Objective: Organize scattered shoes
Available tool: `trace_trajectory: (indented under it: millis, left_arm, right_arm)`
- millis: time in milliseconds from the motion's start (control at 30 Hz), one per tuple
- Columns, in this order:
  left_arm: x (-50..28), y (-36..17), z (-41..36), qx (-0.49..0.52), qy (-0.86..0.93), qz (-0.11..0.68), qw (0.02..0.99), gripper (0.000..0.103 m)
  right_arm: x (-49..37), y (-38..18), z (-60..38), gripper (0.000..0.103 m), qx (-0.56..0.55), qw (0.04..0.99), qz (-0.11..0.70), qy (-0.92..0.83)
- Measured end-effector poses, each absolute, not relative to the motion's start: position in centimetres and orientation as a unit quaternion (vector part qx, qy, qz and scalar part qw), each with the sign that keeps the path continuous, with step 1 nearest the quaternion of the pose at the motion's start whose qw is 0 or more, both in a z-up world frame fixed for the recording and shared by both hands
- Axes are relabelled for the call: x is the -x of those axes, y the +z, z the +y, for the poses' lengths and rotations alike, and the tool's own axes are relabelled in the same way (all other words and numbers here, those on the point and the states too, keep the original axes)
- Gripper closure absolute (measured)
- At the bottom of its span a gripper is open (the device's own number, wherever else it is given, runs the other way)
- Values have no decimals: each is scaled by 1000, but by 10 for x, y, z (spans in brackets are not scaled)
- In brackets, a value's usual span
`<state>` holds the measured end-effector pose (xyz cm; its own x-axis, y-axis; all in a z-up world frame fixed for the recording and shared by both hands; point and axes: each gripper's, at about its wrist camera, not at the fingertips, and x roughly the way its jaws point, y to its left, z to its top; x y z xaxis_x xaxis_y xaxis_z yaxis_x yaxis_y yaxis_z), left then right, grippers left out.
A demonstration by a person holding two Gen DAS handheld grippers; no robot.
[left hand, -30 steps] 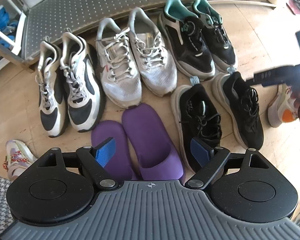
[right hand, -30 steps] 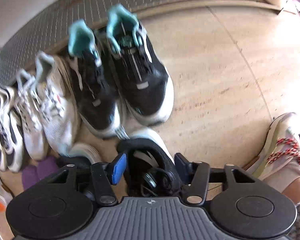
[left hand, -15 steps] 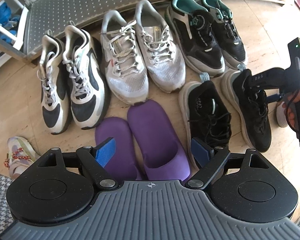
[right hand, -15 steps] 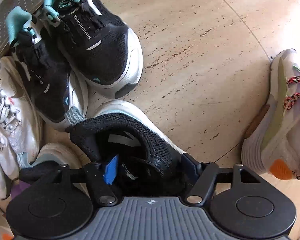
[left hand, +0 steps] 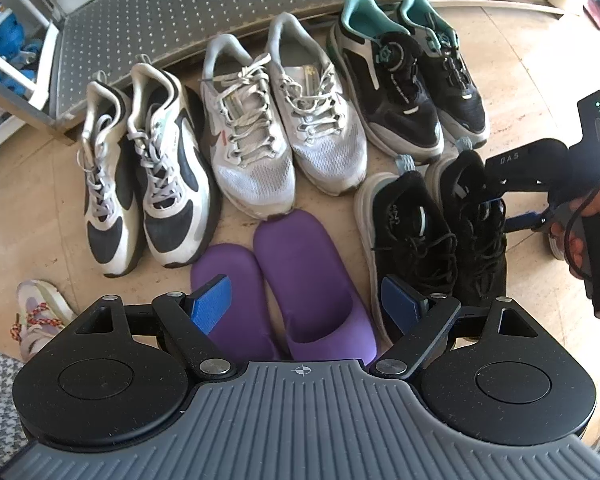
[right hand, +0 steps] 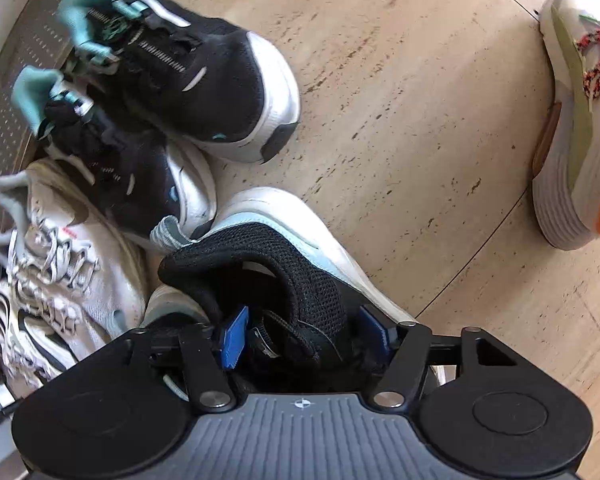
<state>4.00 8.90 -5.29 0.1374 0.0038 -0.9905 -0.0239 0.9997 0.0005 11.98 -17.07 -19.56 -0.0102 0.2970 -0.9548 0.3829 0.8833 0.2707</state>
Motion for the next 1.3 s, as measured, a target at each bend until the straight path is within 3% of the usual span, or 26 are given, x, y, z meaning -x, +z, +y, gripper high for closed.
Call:
trace_trajectory:
  millis: [200, 400, 533, 667, 833, 1067, 1300]
  left_arm:
    - [-39, -54, 85, -8, 5, 653, 758, 17]
    - [-38, -52, 93, -3, 13, 655, 756, 17]
    - [-37, -34, 107, 11, 28, 639, 769, 17]
    - [-23, 2, 134, 33, 44, 604, 795, 17]
    - [9, 44, 168, 59, 84, 559, 823, 16]
    - [58, 66, 176, 108, 141, 563, 807, 16]
    - [54, 88, 158, 107, 139, 537, 825, 15]
  right_arm:
    - [-113, -189, -135, 34, -98, 696, 706, 83]
    - [-110, -167, -119, 46, 2, 709, 692, 135]
    - [-105, -106, -122, 26, -30, 733, 671, 111]
    - [-86, -40, -120, 21, -42, 748, 648, 138]
    - [-29, 8, -142, 13, -136, 747, 620, 198]
    - [-20, -17, -171, 19, -273, 725, 613, 155]
    - [-24, 15, -175, 16, -263, 776, 553, 149]
